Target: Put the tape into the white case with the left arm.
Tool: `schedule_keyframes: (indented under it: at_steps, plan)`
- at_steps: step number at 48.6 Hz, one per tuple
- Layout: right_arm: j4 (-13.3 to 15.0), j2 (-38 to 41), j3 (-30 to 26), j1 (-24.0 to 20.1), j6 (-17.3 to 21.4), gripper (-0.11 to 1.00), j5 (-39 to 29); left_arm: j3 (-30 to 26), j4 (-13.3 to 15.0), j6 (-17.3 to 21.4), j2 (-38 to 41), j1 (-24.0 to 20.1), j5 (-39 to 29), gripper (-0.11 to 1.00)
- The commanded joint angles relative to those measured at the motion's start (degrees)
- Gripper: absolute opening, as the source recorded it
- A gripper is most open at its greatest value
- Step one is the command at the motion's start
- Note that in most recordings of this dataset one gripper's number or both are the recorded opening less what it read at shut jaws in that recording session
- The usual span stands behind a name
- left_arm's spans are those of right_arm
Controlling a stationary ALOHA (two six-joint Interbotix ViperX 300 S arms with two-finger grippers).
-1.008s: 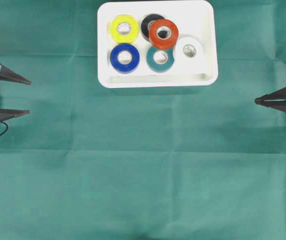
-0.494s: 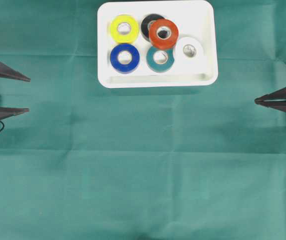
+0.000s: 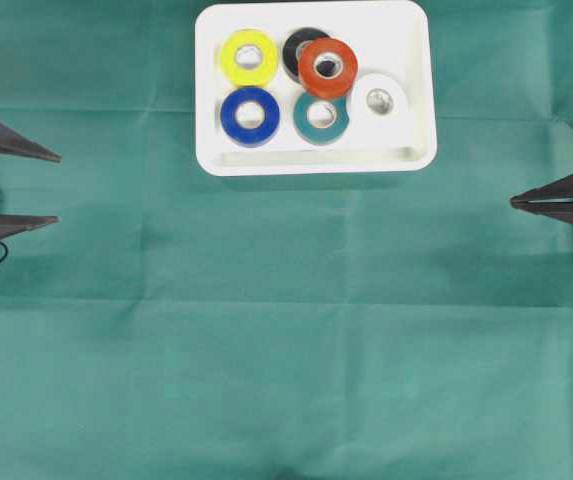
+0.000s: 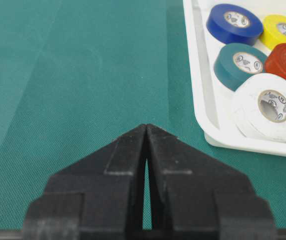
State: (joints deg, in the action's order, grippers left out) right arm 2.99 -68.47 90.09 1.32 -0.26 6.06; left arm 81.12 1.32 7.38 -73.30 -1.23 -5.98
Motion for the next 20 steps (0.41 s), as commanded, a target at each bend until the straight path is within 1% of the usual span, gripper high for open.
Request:
schedule_keyframes:
  at_steps: [1, 11, 16, 20]
  plan:
    - [0.1, 0.4, -0.7, 0.1, 0.0, -0.09, 0.6, -0.9, 0.1, -0.1, 0.8, -0.2, 0.4, 0.99]
    - [0.1, 0.4, -0.7, 0.1, 0.0, -0.09, 0.6, -1.0, 0.2, -0.7, 0.9, -0.1, 0.4, 0.99]
    - [0.1, 0.4, -0.7, 0.1, 0.0, -0.09, 0.6, -0.9, 0.2, -2.5, 0.9, -0.2, 0.4, 0.99]
    - [0.0, 0.4, -0.7, 0.1, 0.0, -0.09, 0.5, -0.5, 0.2, -3.0, 0.8, -0.1, 0.4, 0.99]
